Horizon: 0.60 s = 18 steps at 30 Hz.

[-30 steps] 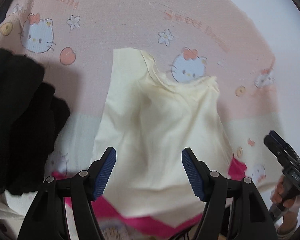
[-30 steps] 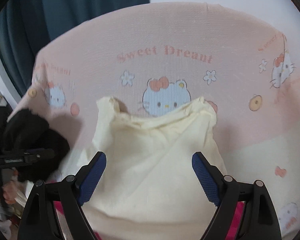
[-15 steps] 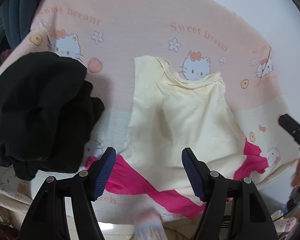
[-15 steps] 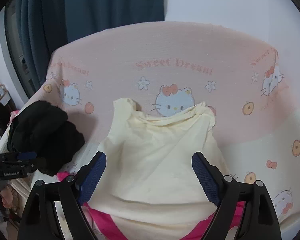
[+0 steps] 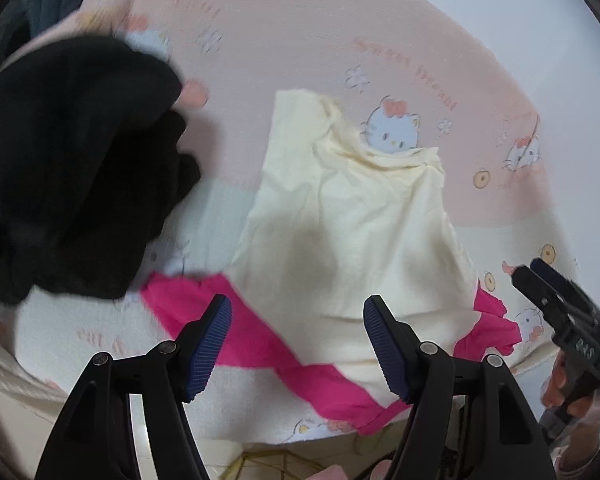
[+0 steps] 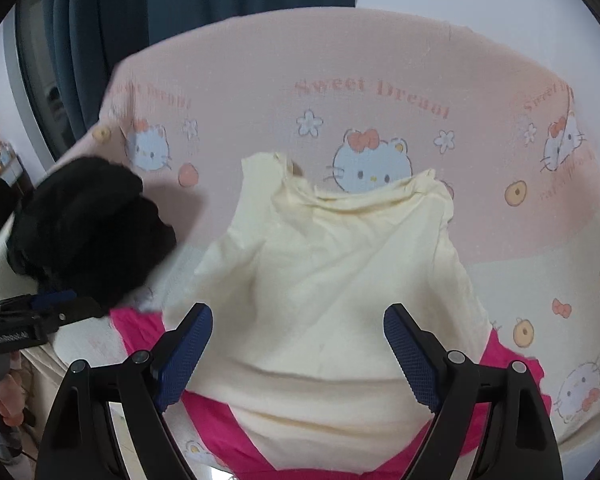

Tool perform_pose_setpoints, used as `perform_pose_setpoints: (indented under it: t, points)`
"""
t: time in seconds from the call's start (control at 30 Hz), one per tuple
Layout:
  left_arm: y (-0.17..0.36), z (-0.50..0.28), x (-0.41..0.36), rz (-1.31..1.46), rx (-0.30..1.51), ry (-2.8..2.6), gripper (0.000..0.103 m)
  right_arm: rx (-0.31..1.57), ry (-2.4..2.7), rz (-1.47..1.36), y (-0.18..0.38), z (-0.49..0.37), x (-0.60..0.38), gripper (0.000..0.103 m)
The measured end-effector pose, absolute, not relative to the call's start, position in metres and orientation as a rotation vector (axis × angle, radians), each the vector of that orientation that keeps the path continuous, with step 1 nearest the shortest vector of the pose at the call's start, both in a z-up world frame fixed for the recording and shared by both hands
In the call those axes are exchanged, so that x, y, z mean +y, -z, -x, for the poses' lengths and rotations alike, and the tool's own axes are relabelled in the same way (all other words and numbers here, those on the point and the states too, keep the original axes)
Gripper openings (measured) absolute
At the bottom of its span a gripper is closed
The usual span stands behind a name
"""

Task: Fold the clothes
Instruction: 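Lay the shirt flat on the bed and open both grippers, then grasp the magenta trim with the right gripper while the left gripper approaches the magenta panel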

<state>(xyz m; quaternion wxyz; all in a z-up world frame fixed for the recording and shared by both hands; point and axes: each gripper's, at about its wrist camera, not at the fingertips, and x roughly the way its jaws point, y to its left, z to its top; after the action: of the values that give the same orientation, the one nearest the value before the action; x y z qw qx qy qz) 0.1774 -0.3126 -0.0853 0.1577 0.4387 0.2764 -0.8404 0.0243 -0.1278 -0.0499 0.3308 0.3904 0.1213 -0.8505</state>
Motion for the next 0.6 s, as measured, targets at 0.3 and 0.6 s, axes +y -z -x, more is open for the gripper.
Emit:
perform_pose_setpoints:
  t: [0.3,0.6]
  points:
    - [0.145,-0.207,-0.343,-1.263,0.924,2.347,0.066,0.56,2.172,-0.929,0.106,-0.066,-0.15,0.088]
    - [0.184,-0.208,-0.341,-1.351,0.833,2.326,0.066,0.651,2.048,-0.989,0.162,-0.092,-0.164,0.088]
